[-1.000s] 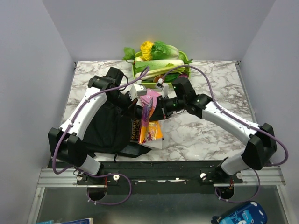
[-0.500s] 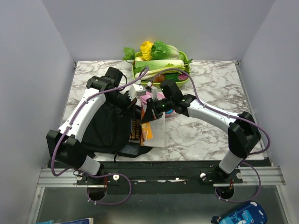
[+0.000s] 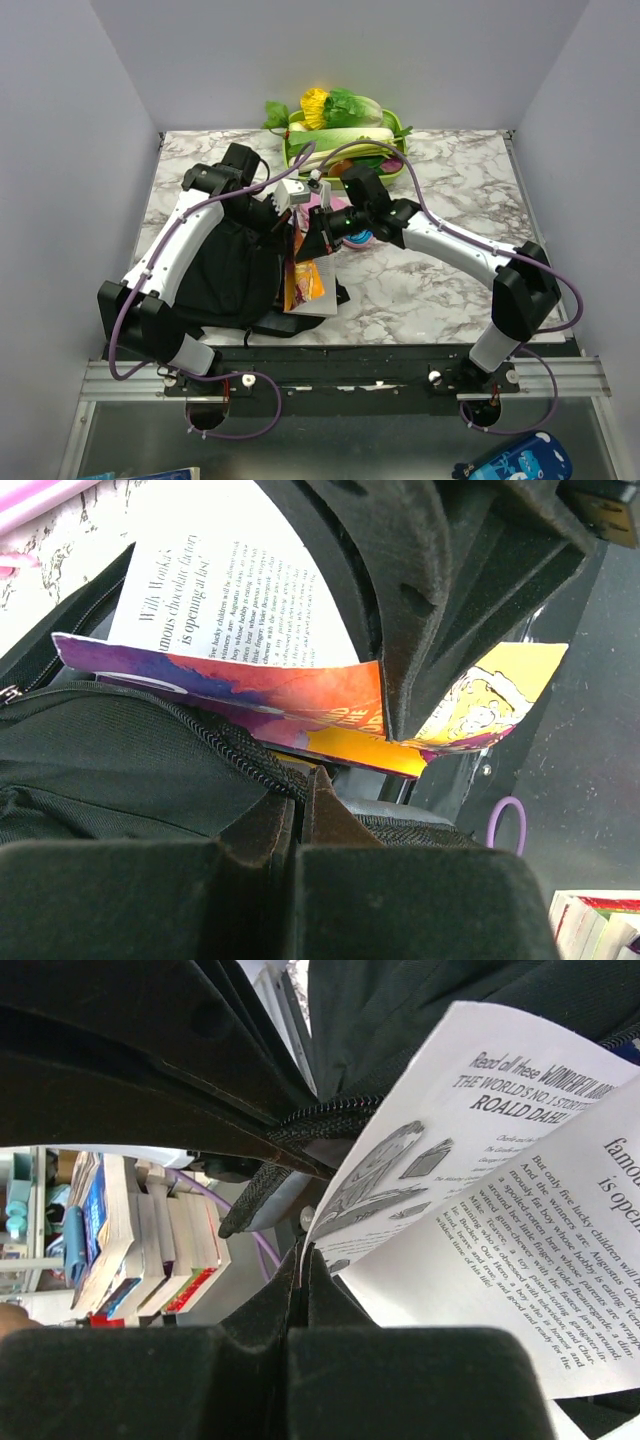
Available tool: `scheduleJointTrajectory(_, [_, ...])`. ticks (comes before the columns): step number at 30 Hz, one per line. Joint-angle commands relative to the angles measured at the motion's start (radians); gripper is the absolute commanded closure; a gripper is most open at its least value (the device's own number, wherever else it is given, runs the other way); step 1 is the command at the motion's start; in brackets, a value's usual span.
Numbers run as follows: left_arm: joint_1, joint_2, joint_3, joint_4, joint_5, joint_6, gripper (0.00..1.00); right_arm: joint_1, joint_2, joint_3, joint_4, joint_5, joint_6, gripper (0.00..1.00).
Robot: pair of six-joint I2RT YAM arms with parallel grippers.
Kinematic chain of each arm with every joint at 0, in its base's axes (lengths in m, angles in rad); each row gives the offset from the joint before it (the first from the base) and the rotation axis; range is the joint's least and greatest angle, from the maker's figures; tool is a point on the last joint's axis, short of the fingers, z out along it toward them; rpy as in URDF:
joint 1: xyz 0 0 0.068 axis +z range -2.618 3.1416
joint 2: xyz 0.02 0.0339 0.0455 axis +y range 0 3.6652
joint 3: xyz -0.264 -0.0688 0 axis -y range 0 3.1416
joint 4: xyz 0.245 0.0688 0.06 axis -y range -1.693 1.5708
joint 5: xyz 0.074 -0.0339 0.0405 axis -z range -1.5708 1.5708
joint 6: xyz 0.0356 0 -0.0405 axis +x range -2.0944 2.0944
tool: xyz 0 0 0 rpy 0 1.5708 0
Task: Pack the student bag
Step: Place the book in the student bag.
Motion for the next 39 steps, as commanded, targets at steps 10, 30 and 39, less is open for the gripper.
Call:
scheduleJointTrajectory(10, [-0.001,-0.049,0.069,-0.006,0.074,-0.028,1.00,0.014,0.130,0.062,0.040,-0.076,-0.001,0.99])
scheduleJointTrajectory(30, [0.000,-0.016,0.016,-0.010,0.063,0.008,1.00,0.015,0.038,-0.078,-0.171,0.329,-0.145,0.35])
scheduleJointTrajectory(39, [0.000,-0.016,0.018,-0.014,0.068,0.015,1.00,0.013,-0.068,-0.158,-0.204,0.476,-0.170,0.00])
